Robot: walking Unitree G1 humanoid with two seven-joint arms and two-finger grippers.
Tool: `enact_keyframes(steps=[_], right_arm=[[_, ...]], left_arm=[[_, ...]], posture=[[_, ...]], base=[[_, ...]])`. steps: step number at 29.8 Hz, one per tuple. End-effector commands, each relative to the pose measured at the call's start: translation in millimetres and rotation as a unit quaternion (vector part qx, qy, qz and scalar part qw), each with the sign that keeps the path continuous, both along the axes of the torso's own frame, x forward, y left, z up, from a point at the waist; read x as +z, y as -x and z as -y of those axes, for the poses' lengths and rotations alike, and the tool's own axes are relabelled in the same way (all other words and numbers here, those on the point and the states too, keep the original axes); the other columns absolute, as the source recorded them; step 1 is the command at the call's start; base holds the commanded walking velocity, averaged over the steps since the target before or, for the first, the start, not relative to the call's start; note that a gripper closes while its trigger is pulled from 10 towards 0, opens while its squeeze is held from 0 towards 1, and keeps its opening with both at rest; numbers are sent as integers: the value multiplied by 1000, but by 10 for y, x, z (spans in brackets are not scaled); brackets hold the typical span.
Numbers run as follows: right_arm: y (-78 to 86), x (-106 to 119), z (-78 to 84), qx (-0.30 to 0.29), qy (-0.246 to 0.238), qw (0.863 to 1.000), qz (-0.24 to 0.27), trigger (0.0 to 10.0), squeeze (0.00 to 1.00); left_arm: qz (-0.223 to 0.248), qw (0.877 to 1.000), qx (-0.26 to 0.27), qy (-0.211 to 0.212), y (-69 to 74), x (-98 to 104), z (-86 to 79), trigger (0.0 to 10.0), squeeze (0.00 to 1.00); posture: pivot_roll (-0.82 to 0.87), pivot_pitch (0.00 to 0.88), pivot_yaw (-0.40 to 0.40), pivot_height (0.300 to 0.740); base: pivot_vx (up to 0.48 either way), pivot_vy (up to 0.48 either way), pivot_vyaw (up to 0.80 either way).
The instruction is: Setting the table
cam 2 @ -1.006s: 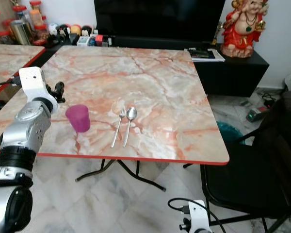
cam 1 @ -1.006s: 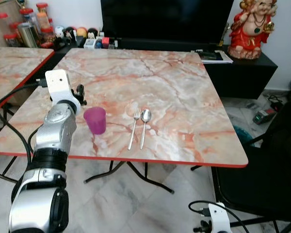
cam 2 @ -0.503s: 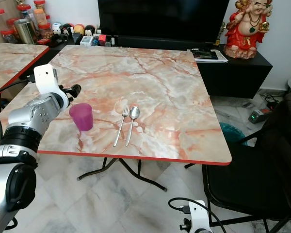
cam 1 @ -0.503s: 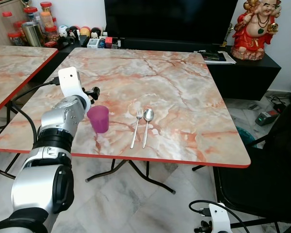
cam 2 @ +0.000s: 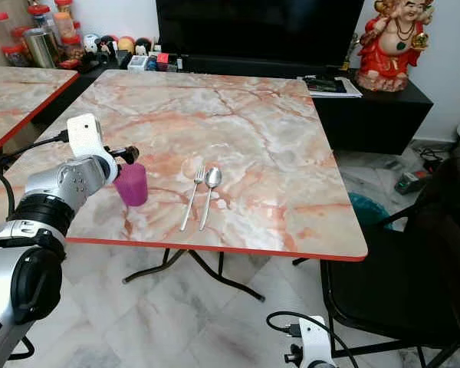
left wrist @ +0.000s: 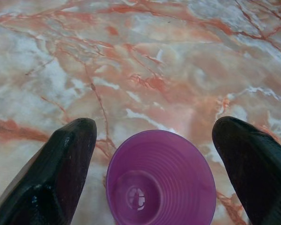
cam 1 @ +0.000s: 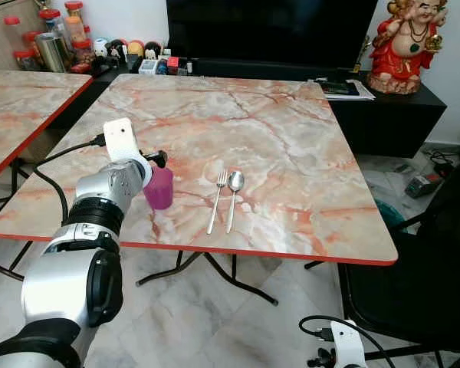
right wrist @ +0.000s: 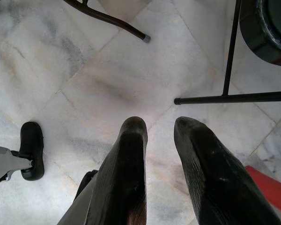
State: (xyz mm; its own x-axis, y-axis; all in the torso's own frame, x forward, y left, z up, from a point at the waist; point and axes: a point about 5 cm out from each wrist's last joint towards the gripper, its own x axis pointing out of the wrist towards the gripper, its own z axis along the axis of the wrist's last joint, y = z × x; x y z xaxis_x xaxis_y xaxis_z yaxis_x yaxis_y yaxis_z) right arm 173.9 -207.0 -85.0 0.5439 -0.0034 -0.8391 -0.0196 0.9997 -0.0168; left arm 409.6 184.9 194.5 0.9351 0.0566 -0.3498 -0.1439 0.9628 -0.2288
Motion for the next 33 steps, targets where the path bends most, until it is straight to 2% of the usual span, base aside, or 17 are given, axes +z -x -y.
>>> enact_keyframes(steps=[1, 8, 9, 15, 31, 33], right_arm=[[-23, 17, 34, -8, 2, 1000, 4, 10000, 0], [-27, 19, 37, -8, 2, 1000, 5, 10000, 0], [-27, 19, 36, -8, 2, 1000, 5, 10000, 0], [-29, 20, 35, -7, 2, 1000, 5, 10000, 0], [-25, 18, 31, -7, 1, 1000, 5, 10000, 0], [-24, 17, 31, -7, 0, 1000, 5, 10000, 0]], left_arm=[[-11, 1000, 2, -8, 10, -65, 12, 10000, 0], [-19, 999, 4, -30, 16, -112, 21, 10000, 0], [-23, 998, 8, -50, 24, -133, -3, 10000, 0], [-23, 996, 14, -82, 33, -150, -39, 10000, 0], [-48, 995, 5, -89, 91, -351, 37, 10000, 0], [-49, 995, 4, -91, 93, -360, 45, 9294, 0]], posture=[[63, 0, -38, 728], [63, 0, -39, 728], [63, 0, -39, 728], [68, 0, -41, 728], [71, 0, -40, 728], [70, 0, -40, 728]], base=[[0, 0, 0], [0, 0, 0], [0, 0, 0], [0, 0, 0], [0, 0, 0], [0, 0, 0]])
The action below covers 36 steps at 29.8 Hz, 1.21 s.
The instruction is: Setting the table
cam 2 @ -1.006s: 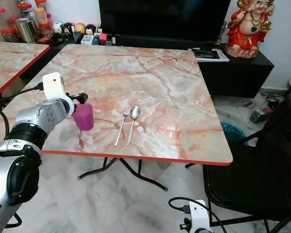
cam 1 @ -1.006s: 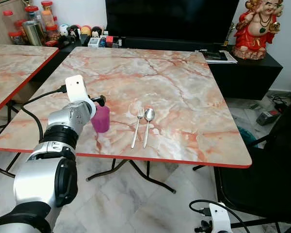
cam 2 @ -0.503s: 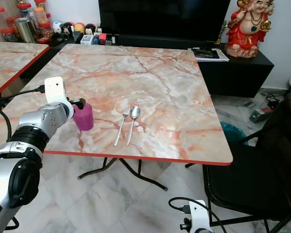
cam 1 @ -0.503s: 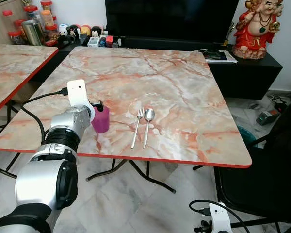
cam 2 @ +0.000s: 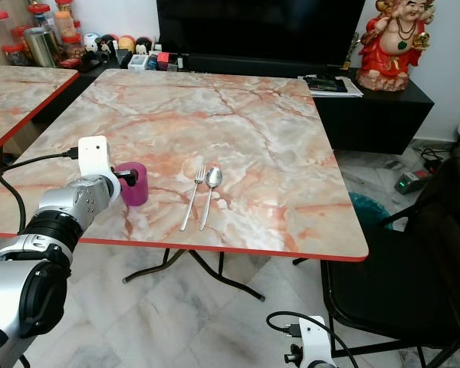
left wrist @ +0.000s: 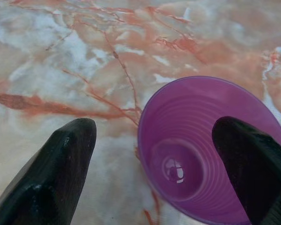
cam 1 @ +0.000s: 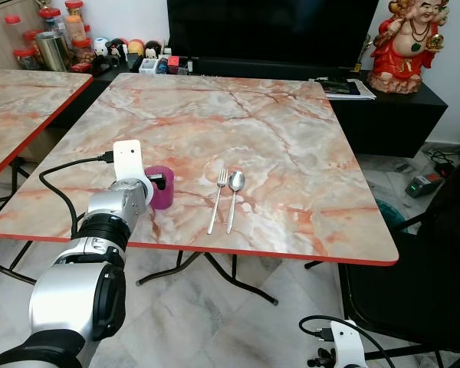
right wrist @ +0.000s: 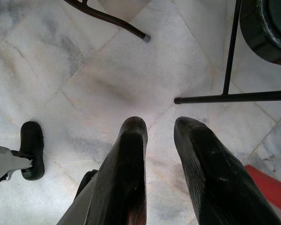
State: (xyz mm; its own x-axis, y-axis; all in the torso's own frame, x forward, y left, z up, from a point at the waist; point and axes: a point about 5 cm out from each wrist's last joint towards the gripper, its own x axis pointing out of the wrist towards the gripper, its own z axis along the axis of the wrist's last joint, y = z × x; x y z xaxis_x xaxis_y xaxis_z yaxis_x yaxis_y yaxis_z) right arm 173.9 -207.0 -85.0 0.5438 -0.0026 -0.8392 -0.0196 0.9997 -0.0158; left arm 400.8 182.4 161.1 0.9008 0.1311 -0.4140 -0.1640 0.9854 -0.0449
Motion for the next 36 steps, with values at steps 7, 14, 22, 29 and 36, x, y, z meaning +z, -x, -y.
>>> enact_keyframes(steps=[7, 14, 22, 29, 36], right_arm=[[-24, 18, 33, -8, 1, 1000, 6, 10000, 0], [-26, 19, 34, -7, 2, 1000, 6, 10000, 0], [-28, 19, 28, -7, 1, 1000, 7, 10000, 0], [-38, 21, 18, -9, -1, 1000, 8, 10000, 0], [-49, 26, 18, -12, -1, 1000, 9, 10000, 0]], left_arm=[[0, 1000, 4, -3, -2, -9, 22, 0, 0], [5, 1000, 10, -2, -7, 7, 15, 0, 0], [4, 1000, 11, -1, -2, -7, 8, 0, 0], [6, 1000, 11, 0, -6, -2, 9, 0, 0], [9, 1000, 11, 2, -15, 17, 27, 0, 0]], posture=[[70, 0, -41, 728], [71, 0, -41, 728], [74, 0, -42, 728], [72, 0, -40, 728], [70, 0, -39, 728]], base=[[0, 0, 0], [0, 0, 0], [0, 0, 0], [0, 0, 0], [0, 0, 0]])
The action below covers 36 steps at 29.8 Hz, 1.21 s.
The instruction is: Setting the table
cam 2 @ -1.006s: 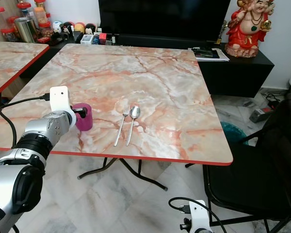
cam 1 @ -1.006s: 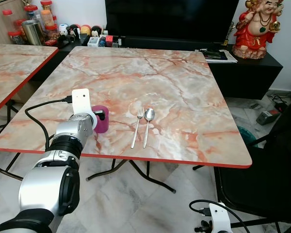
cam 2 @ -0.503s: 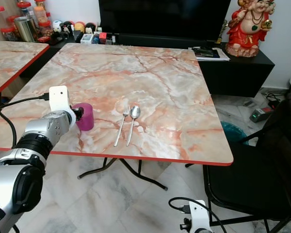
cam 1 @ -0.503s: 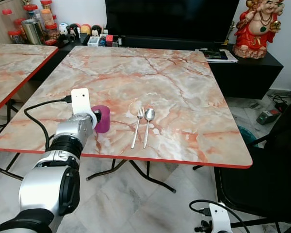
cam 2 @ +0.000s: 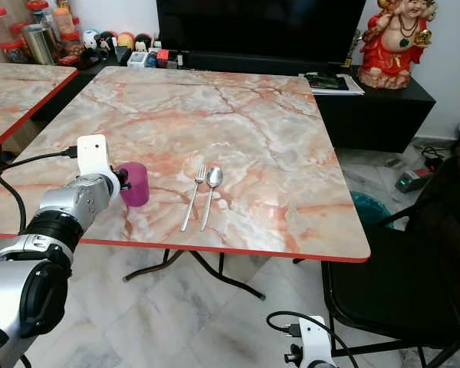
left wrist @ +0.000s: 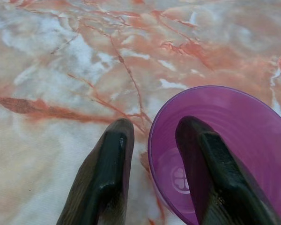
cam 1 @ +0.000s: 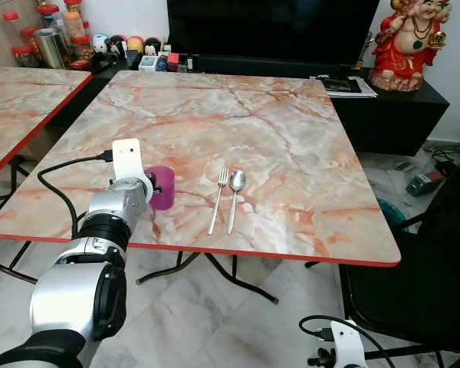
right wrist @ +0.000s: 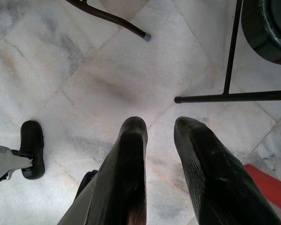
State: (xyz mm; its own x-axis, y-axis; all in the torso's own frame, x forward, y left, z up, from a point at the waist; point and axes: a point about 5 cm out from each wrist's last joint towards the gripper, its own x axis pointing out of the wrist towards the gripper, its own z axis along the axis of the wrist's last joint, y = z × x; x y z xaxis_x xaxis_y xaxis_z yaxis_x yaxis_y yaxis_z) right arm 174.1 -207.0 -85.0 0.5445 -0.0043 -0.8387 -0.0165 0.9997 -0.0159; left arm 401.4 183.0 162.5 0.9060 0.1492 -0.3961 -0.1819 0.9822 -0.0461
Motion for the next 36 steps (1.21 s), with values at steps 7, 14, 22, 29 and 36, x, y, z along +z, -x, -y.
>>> enact_keyframes(steps=[7, 14, 22, 29, 36], right_arm=[[-60, 31, 18, -12, 0, 1000, 9, 10000, 0], [-65, 33, 20, -13, 0, 1000, 11, 10000, 0], [-66, 35, 27, -12, 1, 1000, 10, 10000, 0], [-68, 36, 29, -8, 2, 1000, 9, 10000, 0], [-77, 41, 31, -10, 2, 1000, 10, 10000, 0]], left_arm=[[2, 1000, 5, 7, -13, 12, 42, 0, 0], [4, 1000, 7, 9, -14, 15, 51, 0, 0], [7, 1000, 14, 11, -5, 3, 45, 0, 0], [71, 997, 20, 14, -13, 89, 2, 0, 0], [257, 966, 31, 8, 53, 519, -100, 10000, 0]], posture=[[69, 0, -42, 728], [68, 0, -44, 728], [73, 0, -52, 728], [78, 0, -56, 728], [86, 0, -64, 728]], base=[[0, 0, 0], [0, 0, 0], [0, 0, 0], [0, 0, 0], [0, 0, 0]])
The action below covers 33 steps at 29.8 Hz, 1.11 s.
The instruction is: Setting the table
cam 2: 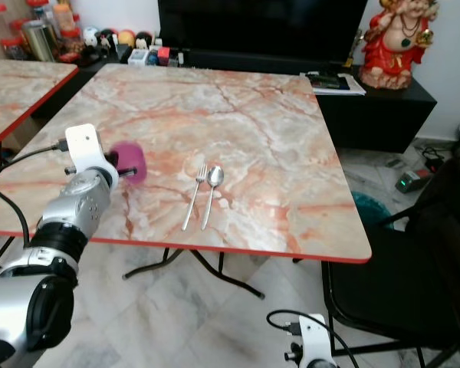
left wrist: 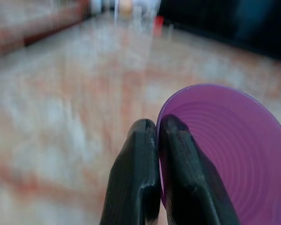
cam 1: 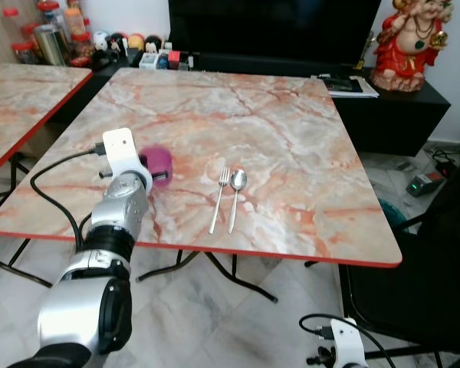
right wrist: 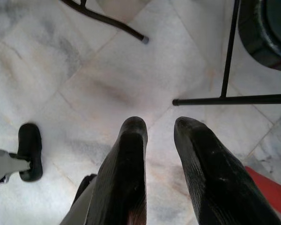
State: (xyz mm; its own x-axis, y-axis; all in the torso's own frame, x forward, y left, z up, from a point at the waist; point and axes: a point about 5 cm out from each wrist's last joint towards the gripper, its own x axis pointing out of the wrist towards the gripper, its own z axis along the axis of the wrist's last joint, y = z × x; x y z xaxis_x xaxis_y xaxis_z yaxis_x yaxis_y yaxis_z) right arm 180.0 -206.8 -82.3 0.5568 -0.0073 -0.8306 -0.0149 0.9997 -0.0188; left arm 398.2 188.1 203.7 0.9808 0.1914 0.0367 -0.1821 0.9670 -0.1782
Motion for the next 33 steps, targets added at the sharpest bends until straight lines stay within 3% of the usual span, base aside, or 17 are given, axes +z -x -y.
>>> enact_keyframes(steps=[1, 3, 5, 6, 8, 13, 15, 17, 18, 20, 22, 23, 24, 26, 29, 31, 33], right_arm=[[-19, 15, 32, -9, 1, 1000, 3, 10000, 0], [-23, 16, 28, -9, 1, 1000, 3, 10000, 0], [-27, 18, 27, -9, 0, 1000, 5, 10000, 0], [-27, 18, 27, -9, 0, 1000, 5, 10000, 0], [-22, 14, 21, -10, 0, 1000, 4, 10000, 0], [-19, 13, 19, -11, 0, 1000, 5, 10000, 0], [-15, 11, 20, -12, 1, 1000, 5, 10000, 0], [-11, 9, 18, -12, 1, 1000, 5, 10000, 0], [-11, 9, 18, -12, 1, 1000, 5, 10000, 0], [-6, 5, 11, -12, 1, 1000, 4, 10000, 0], [-3, 3, 7, -13, 0, 1000, 4, 10000, 0], [-3, 3, 7, -13, 0, 1000, 4, 10000, 0], [0, 1, 5, -14, 0, 1000, 4, 10000, 0], [6, -2, 1, -15, 0, 1000, 4, 10000, 0], [10, -5, -4, -16, -1, 1000, 4, 10000, 0], [13, -7, -6, -16, -1, 1000, 4, 10000, 0], [20, -11, -10, -16, -1, 1000, 3, 10000, 0]], left_arm=[[42, 999, 14, -21, 42, 134, -73, 10000, 0], [87, 996, 28, -19, 121, 231, -206, 10000, 0], [126, 989, 52, -54, 252, 320, -413, 10000, 0], [126, 989, 52, -54, 252, 320, -413, 10000, 0], [103, 980, 93, -141, 383, 323, -675, 10000, 0], [87, 974, 116, -173, 487, 329, -814, 10000, 0], [56, 950, 176, -253, 687, 365, -1083, 10000, 0], [25, 929, 244, -277, 904, 344, -1349, 10000, 0], [25, 929, 244, -277, 904, 344, -1349, 10000, 0], [-45, 902, 286, -321, 1123, 133, -1590, 10000, 0], [-104, 878, 304, -354, 1270, -36, -1731, 10000, 0], [-104, 878, 304, -354, 1270, -36, -1731, 10000, 0], [-155, 854, 321, -380, 1398, -190, -1850, 10000, 0], [-222, 823, 331, -406, 1571, -405, -2004, 10000, 0], [-277, 802, 331, -413, 1740, -626, -2125, 10000, 0], [-297, 797, 326, -412, 1796, -707, -2150, 10000, 0], [-349, 795, 303, -394, 1919, -960, -2157, 10000, 0]], posture=[[86, 0, -64, 728], [86, 0, -64, 728], [91, 0, -65, 728], [91, 0, -65, 728], [97, 0, -60, 728], [97, 0, -60, 728], [110, 0, -55, 728], [117, 0, -52, 728], [117, 0, -52, 728], [115, 0, -48, 728], [114, 0, -44, 728], [114, 0, -44, 728], [117, 0, -41, 728], [116, 0, -37, 728], [117, 0, -33, 728], [119, 0, -32, 728], [120, 0, -30, 728]], base=[[0, 0, 0], [0, 0, 0], [0, 0, 0], [0, 0, 0], [0, 0, 0], [0, 0, 0], [0, 0, 0], [0, 0, 0], [0, 0, 0], [0, 0, 0], [0, 0, 0], [0, 0, 0], [0, 0, 0], [0, 0, 0], [0, 0, 0], [0, 0, 0], [0, 0, 0]])
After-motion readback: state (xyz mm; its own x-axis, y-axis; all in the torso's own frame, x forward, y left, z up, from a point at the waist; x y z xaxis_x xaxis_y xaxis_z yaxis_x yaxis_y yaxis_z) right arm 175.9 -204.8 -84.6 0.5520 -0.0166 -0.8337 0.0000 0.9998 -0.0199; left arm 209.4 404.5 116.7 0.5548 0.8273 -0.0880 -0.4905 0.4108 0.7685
